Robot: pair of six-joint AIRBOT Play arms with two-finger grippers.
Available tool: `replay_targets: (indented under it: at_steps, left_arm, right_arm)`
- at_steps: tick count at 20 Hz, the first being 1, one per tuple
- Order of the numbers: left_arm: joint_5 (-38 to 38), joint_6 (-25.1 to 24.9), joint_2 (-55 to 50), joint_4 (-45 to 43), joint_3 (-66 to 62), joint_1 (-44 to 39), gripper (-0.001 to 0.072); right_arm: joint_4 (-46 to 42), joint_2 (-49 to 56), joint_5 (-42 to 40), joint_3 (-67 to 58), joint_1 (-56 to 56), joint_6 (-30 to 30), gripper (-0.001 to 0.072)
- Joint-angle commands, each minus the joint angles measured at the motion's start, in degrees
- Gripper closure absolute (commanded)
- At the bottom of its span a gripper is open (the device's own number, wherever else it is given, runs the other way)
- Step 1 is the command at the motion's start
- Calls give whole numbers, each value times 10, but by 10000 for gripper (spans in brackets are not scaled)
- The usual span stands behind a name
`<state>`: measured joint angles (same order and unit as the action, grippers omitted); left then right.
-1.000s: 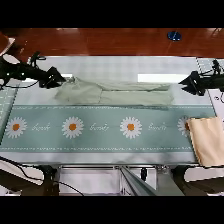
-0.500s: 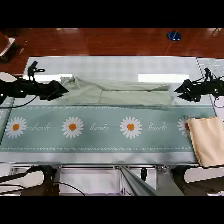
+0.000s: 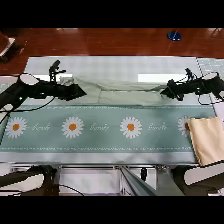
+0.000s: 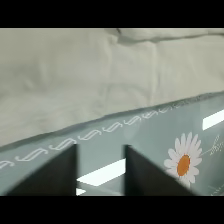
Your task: Fold the shirts.
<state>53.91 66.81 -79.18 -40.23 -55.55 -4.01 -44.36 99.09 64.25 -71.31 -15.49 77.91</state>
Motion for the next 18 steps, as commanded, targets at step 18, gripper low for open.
replay_targets:
  at_steps: [18]
  left_arm:
    - [-43,80,-239,53,-300,-321,683]
  right_arm:
    - [-79,-594,140,145,-44,29,694]
